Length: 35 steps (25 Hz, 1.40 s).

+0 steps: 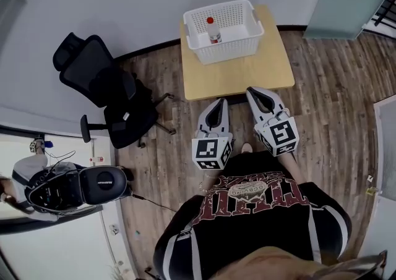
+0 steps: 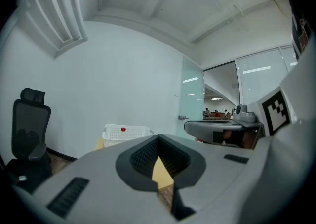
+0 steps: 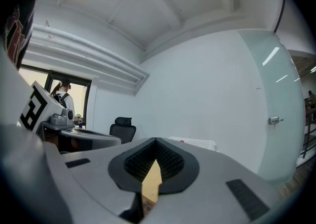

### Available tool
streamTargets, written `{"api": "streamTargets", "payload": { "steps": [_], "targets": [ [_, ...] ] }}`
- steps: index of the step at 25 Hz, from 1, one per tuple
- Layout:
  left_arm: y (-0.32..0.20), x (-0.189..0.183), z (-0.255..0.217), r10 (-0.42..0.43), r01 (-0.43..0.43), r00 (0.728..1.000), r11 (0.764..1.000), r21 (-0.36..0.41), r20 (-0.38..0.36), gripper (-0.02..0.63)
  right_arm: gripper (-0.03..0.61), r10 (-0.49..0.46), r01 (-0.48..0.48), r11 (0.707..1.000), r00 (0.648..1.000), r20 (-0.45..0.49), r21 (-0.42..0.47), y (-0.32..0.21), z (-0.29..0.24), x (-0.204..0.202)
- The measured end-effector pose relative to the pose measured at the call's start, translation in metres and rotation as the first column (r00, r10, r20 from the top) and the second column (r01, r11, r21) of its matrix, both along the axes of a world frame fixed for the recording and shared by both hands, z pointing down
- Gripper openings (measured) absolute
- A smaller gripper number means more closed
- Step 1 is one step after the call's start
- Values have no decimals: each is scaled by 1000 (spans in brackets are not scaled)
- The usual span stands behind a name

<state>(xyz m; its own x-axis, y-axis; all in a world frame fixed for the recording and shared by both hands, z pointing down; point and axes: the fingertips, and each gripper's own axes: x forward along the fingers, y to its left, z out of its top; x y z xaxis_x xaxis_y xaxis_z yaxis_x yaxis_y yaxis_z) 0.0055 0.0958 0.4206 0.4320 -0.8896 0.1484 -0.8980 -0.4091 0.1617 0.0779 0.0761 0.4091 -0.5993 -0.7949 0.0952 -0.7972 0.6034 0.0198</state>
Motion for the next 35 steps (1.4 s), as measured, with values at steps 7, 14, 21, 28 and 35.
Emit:
{"api": "streamTargets", "payload": {
  "steps": [7, 14, 21, 28, 35],
  "targets": [
    [-21, 8, 4, -2, 2, 1000, 1000, -12, 2, 28, 17, -7, 7, 1000, 1000, 10, -5, -20, 2, 6],
    [-47, 12, 6, 31, -31, 999, 999, -16, 8, 26, 17, 28, -28, 1000, 999, 15, -13, -44, 6, 10],
    [-81, 2, 3, 52, -52, 999, 999, -13, 11, 28, 17, 42, -42, 999, 999, 12, -14, -75, 5, -1],
    [-107, -10, 6, 63, -63, 998, 998, -20, 5, 27, 16, 53, -53, 998, 999, 2, -19, -102, 7, -12],
    [-132, -21, 12, 88, -87, 996, 996, -20, 3, 26, 17, 66, -66, 998, 998, -2, -17, -126, 13, -28]
  ]
}}
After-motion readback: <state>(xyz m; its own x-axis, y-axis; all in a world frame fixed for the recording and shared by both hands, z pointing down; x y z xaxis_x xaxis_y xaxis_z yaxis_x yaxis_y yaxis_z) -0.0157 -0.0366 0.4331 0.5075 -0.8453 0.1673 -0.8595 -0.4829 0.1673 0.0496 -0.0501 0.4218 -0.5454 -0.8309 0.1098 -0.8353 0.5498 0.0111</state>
